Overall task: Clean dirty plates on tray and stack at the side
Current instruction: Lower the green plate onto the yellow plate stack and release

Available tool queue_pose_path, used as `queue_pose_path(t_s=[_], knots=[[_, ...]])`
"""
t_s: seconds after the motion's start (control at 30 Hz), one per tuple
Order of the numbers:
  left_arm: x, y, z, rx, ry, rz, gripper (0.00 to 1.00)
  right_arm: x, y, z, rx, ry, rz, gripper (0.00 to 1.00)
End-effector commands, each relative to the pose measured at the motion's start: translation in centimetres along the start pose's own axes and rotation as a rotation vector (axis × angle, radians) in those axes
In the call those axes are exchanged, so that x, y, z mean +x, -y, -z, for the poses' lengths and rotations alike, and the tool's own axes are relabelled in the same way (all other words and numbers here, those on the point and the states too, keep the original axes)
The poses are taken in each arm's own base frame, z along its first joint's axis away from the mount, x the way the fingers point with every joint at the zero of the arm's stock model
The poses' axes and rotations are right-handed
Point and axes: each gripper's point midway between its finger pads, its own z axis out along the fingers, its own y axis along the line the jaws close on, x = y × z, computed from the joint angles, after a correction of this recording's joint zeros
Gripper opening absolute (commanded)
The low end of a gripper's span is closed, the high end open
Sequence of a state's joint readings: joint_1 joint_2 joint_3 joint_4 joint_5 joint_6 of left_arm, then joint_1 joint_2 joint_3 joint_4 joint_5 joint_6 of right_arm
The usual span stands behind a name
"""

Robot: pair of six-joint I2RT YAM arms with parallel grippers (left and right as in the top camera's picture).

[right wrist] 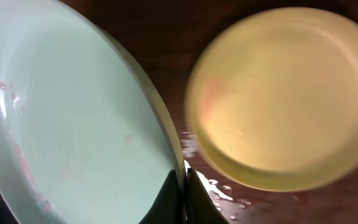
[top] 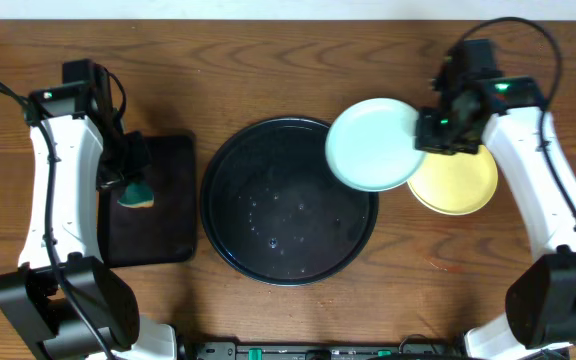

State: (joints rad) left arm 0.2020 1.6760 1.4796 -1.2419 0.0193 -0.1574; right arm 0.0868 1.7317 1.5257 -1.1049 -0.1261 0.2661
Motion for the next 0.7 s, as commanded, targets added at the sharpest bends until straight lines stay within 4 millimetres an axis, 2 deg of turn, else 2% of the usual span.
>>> queue_pose_path(t_s=[0.0, 0.13, 0.27, 0.43, 0.67], knots=[[0.7, -0.4, -2.7, -0.019, -0.024, -0.027, 0.08, -0.8, 2.6, 1.5, -0.022, 0.031, -0.067, 0.01], [0.8, -0.4, -5.6, -0.015, -0.009, -0.029, 0.07, -0.8, 6.0, 1.1, 0.002, 0.025, -0.152, 0.01], [0.9, -0.3, -7.7, -0.011, 0.013, -0.029, 0.07, 0.2, 8.7, 0.1, 0.021, 0.001, -0.223, 0.01], [0.6, -0.6, -8.9, -0.028, 0.042, -0.027, 0.08, 1.7, 10.9, -2.2, 0.038, -0.024, -0.276, 0.01], [0.0, -1.2, -9.6, -0.067, 0.082, -0.024, 0.07, 2.4, 13.8, -5.0, 0.054, 0.017, -0.342, 0.01]])
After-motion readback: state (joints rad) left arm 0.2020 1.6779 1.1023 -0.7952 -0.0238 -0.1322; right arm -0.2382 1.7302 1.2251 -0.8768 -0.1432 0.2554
